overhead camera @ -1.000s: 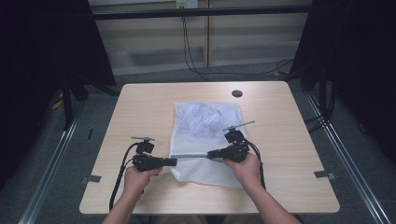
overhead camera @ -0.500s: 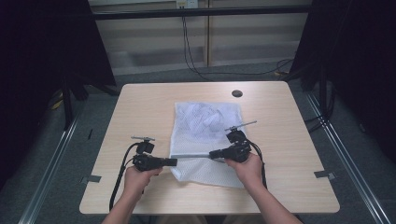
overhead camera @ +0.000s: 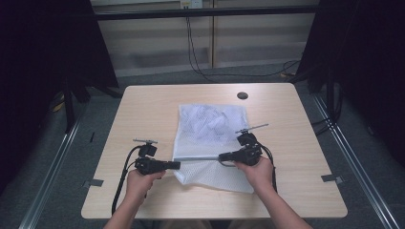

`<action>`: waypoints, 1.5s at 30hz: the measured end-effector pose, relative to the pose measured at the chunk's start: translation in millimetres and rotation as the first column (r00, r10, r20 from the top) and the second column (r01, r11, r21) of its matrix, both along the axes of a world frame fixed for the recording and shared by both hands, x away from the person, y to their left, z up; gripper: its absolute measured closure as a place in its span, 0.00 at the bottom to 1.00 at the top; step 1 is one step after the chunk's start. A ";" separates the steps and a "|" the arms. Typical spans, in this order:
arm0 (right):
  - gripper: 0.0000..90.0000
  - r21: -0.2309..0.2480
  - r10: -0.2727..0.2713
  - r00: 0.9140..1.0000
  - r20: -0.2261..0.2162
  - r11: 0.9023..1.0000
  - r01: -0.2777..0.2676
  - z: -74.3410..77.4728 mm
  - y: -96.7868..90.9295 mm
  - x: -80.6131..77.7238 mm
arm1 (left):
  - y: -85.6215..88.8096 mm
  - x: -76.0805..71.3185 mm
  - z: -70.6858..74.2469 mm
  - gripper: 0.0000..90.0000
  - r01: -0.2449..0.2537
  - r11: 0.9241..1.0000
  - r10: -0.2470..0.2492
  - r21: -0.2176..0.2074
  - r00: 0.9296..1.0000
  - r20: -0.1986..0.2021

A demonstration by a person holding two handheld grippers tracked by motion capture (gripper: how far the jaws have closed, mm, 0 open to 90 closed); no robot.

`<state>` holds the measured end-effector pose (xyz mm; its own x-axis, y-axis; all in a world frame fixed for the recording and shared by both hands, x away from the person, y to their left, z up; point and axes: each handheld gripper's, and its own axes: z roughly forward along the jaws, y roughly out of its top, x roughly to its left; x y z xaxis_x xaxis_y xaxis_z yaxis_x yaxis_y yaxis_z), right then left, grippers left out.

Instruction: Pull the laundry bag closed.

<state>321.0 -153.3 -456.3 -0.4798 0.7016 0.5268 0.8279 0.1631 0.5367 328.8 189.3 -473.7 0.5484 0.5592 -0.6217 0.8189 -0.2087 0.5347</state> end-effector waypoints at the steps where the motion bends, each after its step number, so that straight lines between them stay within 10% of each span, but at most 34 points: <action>1: 0.97 0.001 0.001 1.000 0.001 1.000 -0.001 0.0 -0.3 -0.1 | -0.1 -0.1 0.1 0.98 0.000 1.000 0.000 -0.002 1.000 -0.001; 45: 0.97 -0.010 -0.019 1.000 0.004 1.000 0.019 -1.4 -17.6 -2.8 | -0.4 -0.2 -0.2 0.98 0.002 1.000 -0.002 -0.002 1.000 -0.008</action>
<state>318.3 -170.9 -457.6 -0.4679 0.7160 0.5181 0.8291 0.1525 0.5380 328.6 188.8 -473.9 0.5448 0.5566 -0.6272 0.8225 -0.2091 0.5289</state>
